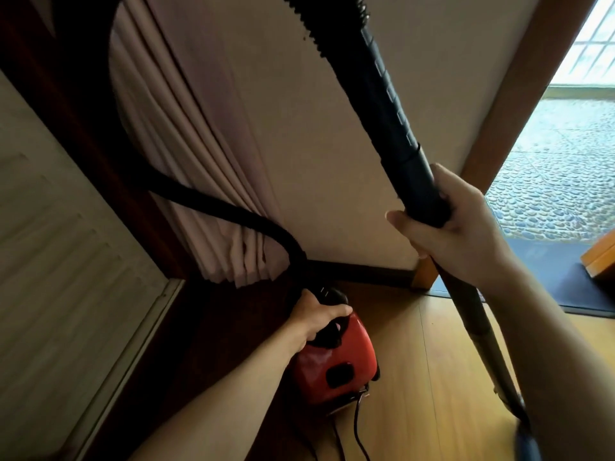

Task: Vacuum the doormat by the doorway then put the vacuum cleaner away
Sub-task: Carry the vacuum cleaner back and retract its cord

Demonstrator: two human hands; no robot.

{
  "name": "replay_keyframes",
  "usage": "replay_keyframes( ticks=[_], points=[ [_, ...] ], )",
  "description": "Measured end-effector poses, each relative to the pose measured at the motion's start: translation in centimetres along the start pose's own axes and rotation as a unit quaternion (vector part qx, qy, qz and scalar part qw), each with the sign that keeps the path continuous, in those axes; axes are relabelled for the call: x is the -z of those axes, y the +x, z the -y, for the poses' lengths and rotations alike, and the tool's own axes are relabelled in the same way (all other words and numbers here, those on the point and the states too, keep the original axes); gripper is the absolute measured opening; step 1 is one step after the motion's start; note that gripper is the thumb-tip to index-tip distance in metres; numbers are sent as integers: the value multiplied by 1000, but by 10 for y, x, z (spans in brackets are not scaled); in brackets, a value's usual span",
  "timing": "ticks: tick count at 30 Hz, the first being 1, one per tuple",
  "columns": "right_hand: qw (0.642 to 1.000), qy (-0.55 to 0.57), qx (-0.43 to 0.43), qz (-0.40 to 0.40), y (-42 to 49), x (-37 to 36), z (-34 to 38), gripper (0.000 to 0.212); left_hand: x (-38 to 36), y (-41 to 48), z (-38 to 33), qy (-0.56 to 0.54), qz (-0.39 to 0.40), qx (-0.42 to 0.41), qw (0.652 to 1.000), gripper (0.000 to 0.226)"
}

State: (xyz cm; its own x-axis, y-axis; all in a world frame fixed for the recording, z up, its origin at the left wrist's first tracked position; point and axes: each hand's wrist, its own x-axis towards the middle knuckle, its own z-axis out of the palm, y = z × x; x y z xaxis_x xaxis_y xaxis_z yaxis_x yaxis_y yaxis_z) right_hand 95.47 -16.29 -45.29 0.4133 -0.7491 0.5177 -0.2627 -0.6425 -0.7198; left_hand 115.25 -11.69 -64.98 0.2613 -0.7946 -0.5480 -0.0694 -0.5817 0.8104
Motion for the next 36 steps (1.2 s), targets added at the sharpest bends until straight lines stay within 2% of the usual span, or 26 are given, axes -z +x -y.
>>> replay_keyframes(
  ticks=[5,10,15,18,21,25,28,31,34,36],
  points=[
    [999,32,11,0,16,6,26,30,2,-18,20,35,1,-7,999,99],
    [997,38,39,-52,41,6,70,36,9,-42,36,87,12,-13,996,102],
    [993,-1,54,-108,58,-5,83,45,20,-66,40,106,49,-9,993,110],
    [989,7,61,-136,71,-13,86,36,22,-73,44,121,74,4,990,112],
    [981,26,53,-185,89,-19,84,28,22,-75,47,102,77,-1,992,100],
    [968,63,25,-241,107,-18,70,33,21,-73,46,79,87,-29,993,62],
    [968,60,20,-244,113,-17,67,35,20,-64,41,106,95,-47,989,54],
    [971,57,30,-230,114,-15,57,32,18,-56,33,112,92,-40,989,60],
    [973,65,16,-222,110,-13,46,41,17,-50,31,81,72,-33,994,56],
    [973,82,8,-215,107,-14,42,35,18,-46,31,61,62,-29,996,46]
  ],
)
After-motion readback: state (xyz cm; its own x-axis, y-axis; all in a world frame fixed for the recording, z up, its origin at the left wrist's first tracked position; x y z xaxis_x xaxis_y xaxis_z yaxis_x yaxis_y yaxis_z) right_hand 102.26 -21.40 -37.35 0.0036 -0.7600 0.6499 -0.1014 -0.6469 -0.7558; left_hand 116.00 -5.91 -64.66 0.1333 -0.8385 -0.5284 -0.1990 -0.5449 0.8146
